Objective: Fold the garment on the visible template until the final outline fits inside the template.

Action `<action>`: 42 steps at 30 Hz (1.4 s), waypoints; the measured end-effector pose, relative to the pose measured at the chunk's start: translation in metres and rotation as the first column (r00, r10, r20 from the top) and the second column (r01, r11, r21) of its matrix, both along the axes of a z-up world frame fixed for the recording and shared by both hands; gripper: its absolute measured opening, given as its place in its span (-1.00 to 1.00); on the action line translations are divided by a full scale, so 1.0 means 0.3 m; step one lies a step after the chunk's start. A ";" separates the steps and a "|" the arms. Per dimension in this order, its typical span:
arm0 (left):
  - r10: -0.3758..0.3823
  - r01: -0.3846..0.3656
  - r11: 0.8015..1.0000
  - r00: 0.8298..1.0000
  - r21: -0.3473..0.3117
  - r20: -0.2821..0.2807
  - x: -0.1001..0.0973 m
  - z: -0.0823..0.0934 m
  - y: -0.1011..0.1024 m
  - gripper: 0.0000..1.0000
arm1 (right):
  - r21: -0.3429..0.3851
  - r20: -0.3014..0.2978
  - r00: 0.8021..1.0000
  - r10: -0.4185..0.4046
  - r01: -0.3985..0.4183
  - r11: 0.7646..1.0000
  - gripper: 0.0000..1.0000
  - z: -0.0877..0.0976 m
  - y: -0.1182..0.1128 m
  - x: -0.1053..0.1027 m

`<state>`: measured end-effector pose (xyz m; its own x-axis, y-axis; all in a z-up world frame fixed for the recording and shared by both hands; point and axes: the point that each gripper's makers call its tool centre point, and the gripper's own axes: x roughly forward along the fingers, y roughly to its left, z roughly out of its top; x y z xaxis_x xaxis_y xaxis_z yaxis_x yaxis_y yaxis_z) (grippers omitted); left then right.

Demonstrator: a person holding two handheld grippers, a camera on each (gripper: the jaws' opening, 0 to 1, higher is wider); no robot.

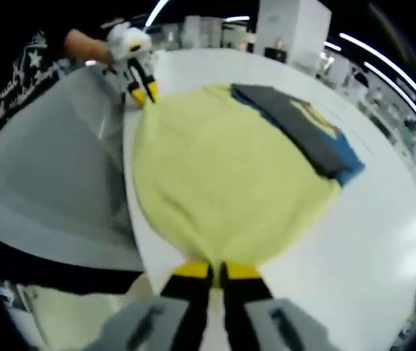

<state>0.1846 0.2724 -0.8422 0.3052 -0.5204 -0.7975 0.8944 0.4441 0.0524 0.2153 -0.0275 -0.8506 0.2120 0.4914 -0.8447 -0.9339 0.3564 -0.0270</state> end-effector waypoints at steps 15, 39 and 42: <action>0.051 -0.051 0.998 0.999 -0.028 0.008 -0.013 0.039 0.011 -1.00 | 0.134 -0.057 0.988 -0.140 0.147 0.980 -1.00 0.042 -0.022 0.005; 0.069 -0.068 0.995 0.998 -0.075 0.004 -0.138 0.149 -0.001 -1.00 | 0.187 -0.105 0.974 -0.199 0.216 0.958 -1.00 0.142 -0.018 -0.124; 0.069 -0.069 0.995 0.998 -0.073 0.006 -0.145 0.156 0.002 -1.00 | 0.190 -0.110 0.974 -0.197 0.215 0.958 -1.00 0.148 -0.015 -0.138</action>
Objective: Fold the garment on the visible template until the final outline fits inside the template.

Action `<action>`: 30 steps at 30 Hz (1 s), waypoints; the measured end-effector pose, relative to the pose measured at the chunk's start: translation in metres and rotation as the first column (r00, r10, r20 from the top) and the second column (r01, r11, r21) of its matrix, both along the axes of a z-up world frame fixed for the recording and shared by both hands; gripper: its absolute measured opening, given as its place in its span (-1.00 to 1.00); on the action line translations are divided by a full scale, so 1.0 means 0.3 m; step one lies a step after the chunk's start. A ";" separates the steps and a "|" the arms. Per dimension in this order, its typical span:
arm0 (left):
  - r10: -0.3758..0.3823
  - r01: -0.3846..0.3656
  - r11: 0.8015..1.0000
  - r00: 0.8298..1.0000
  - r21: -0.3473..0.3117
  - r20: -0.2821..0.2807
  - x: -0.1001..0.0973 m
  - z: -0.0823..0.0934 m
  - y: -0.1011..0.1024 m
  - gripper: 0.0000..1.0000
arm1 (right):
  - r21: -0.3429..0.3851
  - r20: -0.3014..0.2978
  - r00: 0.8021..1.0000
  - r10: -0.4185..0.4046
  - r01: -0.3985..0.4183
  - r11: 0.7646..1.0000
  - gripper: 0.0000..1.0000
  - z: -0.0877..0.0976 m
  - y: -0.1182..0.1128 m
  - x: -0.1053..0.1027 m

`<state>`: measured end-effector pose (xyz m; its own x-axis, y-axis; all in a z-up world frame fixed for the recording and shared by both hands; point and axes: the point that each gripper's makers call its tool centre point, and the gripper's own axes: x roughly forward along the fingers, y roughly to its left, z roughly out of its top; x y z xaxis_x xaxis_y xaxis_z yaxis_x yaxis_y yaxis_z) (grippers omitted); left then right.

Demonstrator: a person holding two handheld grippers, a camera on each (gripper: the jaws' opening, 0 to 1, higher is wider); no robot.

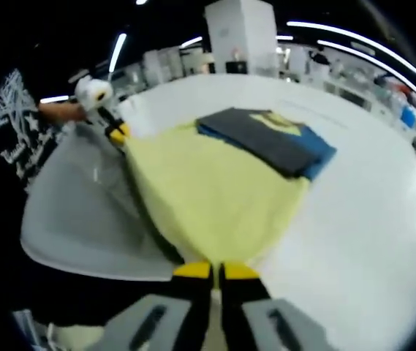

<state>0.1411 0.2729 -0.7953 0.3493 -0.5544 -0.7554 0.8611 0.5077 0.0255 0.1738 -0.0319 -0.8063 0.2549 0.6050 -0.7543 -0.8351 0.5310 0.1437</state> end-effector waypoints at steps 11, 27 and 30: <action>-0.006 0.006 1.000 0.999 -0.019 -0.036 -0.066 0.020 0.002 -1.00 | -0.012 -0.015 1.000 0.017 -0.017 1.000 -1.00 0.030 -0.005 -0.045; -0.034 0.031 0.999 0.997 -0.038 -0.070 -0.121 0.080 0.001 -1.00 | -0.051 -0.047 0.994 0.094 -0.096 0.994 -1.00 0.095 -0.005 -0.103; -0.024 0.021 0.999 0.998 -0.047 -0.057 -0.101 0.099 0.001 -1.00 | -0.052 -0.028 0.996 0.090 -0.091 0.994 -1.00 0.109 -0.006 -0.086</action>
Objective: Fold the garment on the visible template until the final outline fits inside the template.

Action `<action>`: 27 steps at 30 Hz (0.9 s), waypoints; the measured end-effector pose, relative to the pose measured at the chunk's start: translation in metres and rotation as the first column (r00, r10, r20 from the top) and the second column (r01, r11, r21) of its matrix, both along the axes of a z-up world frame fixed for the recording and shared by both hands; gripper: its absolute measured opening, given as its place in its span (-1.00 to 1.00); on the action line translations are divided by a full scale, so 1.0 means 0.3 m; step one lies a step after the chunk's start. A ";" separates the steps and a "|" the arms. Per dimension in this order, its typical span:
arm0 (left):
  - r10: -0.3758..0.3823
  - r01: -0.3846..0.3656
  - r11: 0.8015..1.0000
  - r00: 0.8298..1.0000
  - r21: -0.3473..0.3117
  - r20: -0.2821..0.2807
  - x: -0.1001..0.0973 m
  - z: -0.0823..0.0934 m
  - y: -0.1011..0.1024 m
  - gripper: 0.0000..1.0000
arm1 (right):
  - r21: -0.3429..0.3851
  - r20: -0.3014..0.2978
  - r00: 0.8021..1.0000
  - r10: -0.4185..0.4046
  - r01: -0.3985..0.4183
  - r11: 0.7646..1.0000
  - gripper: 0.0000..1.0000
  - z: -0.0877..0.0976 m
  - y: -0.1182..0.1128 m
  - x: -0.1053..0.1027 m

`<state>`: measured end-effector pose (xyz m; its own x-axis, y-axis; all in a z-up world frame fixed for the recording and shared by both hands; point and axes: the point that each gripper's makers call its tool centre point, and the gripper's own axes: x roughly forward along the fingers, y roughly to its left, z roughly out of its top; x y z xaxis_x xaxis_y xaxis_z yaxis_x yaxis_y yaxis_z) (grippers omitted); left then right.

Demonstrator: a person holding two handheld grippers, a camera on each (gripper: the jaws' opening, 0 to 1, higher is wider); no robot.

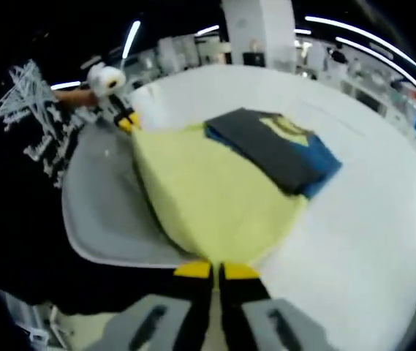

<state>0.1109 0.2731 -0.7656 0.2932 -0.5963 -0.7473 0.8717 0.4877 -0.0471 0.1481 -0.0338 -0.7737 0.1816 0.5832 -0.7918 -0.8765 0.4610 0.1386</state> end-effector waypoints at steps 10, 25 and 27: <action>0.024 -0.024 1.000 0.997 -0.011 0.068 0.065 0.065 0.004 -1.00 | -0.003 0.082 0.997 0.001 -0.001 1.000 -1.00 0.064 0.005 0.071; 0.052 -0.050 0.999 0.985 -0.016 0.167 0.223 0.163 0.007 -1.00 | -0.027 0.189 0.982 0.007 -0.002 1.000 -1.00 0.146 0.021 0.217; 0.055 -0.053 0.998 0.982 -0.015 0.178 0.248 0.174 0.007 -1.00 | -0.031 0.201 0.980 0.007 -0.001 1.000 -1.00 0.153 0.023 0.239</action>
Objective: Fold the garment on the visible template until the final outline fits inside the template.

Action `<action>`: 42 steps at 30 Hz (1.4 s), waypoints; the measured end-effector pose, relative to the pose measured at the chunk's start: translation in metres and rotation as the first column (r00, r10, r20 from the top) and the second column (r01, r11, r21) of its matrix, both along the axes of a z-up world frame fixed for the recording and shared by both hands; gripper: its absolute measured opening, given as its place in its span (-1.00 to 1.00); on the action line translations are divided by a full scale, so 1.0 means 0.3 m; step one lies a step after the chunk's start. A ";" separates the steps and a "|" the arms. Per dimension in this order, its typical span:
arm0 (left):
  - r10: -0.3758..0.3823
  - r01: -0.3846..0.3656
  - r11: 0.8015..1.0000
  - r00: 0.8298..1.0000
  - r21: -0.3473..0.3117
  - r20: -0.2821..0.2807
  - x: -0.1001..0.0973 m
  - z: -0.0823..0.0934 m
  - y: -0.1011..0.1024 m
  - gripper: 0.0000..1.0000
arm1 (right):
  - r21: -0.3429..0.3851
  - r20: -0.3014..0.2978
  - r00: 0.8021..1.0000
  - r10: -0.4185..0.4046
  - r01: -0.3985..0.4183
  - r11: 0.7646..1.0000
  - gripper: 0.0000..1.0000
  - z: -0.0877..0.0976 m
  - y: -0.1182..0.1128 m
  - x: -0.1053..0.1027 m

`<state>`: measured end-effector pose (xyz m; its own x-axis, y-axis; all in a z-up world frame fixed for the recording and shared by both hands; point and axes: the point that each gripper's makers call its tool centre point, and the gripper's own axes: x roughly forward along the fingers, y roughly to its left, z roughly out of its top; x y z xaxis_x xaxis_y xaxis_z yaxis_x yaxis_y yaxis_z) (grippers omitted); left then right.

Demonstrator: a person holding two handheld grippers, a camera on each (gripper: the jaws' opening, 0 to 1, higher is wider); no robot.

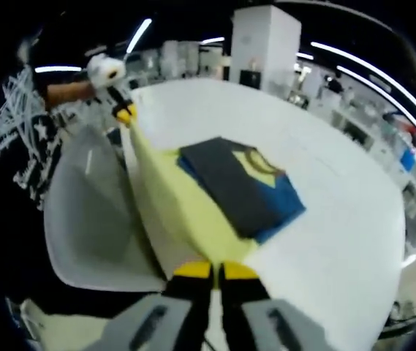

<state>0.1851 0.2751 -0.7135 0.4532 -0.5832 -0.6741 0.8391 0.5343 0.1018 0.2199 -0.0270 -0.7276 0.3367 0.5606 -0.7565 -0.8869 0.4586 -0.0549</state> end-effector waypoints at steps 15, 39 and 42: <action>0.016 -0.020 0.999 0.994 0.037 0.109 0.164 0.055 0.027 -1.00 | -0.026 0.076 0.997 -0.023 0.025 0.999 -1.00 0.066 0.013 0.153; 0.039 -0.053 0.997 0.977 0.060 0.211 0.429 0.126 0.041 -1.00 | -0.070 0.223 0.974 -0.042 0.059 0.996 -1.00 0.140 0.030 0.419; 0.051 -0.066 0.996 0.974 0.061 0.219 0.467 0.132 0.048 -1.00 | -0.065 0.230 0.972 -0.051 0.067 0.996 -1.00 0.144 0.034 0.453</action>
<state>0.3253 0.2896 -0.6739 0.6252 -0.5080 -0.5925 0.7604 0.5677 0.3156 0.3558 -0.0168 -0.6843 0.5357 0.4813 -0.6939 -0.8187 0.4971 -0.2873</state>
